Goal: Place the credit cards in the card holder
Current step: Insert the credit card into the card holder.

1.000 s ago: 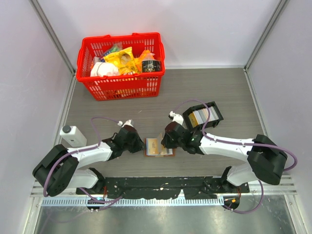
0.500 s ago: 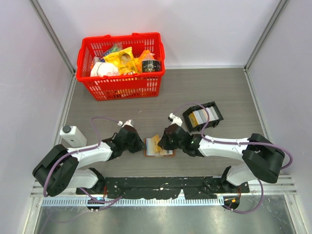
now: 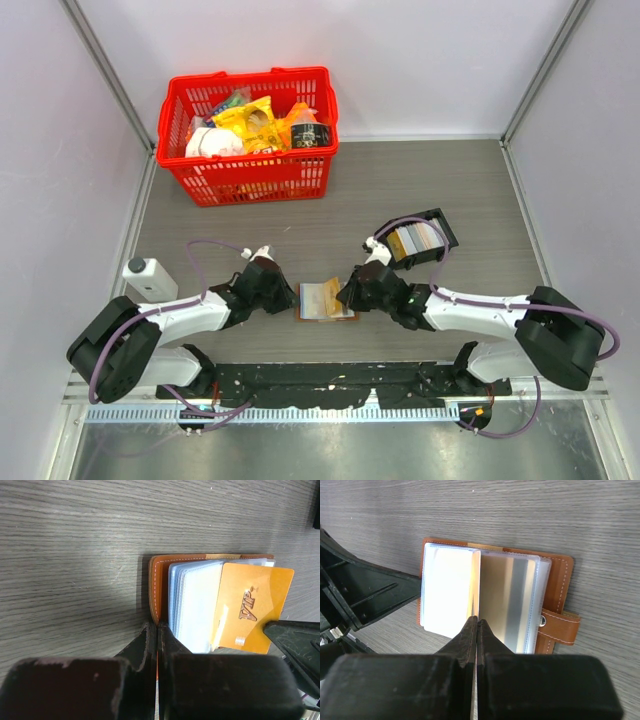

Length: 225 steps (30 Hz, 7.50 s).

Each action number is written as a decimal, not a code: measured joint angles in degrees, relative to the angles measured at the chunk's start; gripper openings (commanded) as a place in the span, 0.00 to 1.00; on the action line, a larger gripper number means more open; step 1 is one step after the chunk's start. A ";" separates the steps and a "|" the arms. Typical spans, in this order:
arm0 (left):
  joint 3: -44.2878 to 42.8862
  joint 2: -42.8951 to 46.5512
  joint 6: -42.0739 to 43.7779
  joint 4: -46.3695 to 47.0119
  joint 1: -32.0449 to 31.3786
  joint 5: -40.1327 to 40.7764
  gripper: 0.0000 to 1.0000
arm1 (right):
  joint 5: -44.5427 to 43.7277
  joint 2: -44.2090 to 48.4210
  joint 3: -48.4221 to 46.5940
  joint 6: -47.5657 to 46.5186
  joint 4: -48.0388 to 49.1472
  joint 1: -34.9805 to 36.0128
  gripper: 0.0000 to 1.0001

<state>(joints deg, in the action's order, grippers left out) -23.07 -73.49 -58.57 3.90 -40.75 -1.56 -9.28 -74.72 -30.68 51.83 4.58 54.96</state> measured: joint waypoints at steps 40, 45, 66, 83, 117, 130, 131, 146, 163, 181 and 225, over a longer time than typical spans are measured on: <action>0.00 -0.83 -0.15 1.29 0.00 -0.17 0.00 | 3.17 1.53 6.91 3.67 9.94 -2.99 0.01; 0.00 -0.83 -0.59 1.25 0.00 -0.13 0.00 | 4.20 0.68 8.44 4.52 13.27 -3.52 0.01; -0.02 -1.03 -1.03 1.46 0.00 -0.09 0.00 | 6.16 -0.11 9.49 6.40 17.79 -4.02 0.01; 0.00 -0.98 -1.01 1.44 0.26 0.61 0.00 | 5.38 -3.32 6.99 5.35 15.54 -4.59 0.08; -0.04 -2.75 -1.03 4.39 0.22 -0.22 0.00 | 7.48 -5.53 4.55 3.37 12.46 -7.28 0.16; -0.07 -2.91 -1.03 4.63 0.22 -0.24 0.00 | 9.40 -3.63 4.90 3.30 13.38 -7.82 0.01; -0.07 -2.91 -1.03 4.63 0.22 -0.26 0.00 | 9.42 -2.82 5.14 3.39 13.38 -7.82 0.01; -0.17 -3.04 -1.11 4.61 0.22 -0.28 0.00 | 10.05 -5.92 6.60 4.33 17.29 -8.00 0.01; -0.39 -3.54 -1.29 4.87 0.22 -0.48 0.00 | 10.56 -4.44 8.72 5.79 19.19 -8.09 0.01; -0.46 -3.63 -1.29 4.87 0.22 -0.50 0.00 | 10.69 -3.96 8.94 6.58 20.17 -8.09 0.01; -1.22 -4.74 -1.31 5.11 0.22 -0.70 0.00 | 7.41 -1.64 10.01 4.87 19.15 -7.89 0.01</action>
<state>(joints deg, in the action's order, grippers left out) -24.29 -78.24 -59.88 9.02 -40.53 -2.26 -1.87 -76.36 -20.67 56.71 23.73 47.07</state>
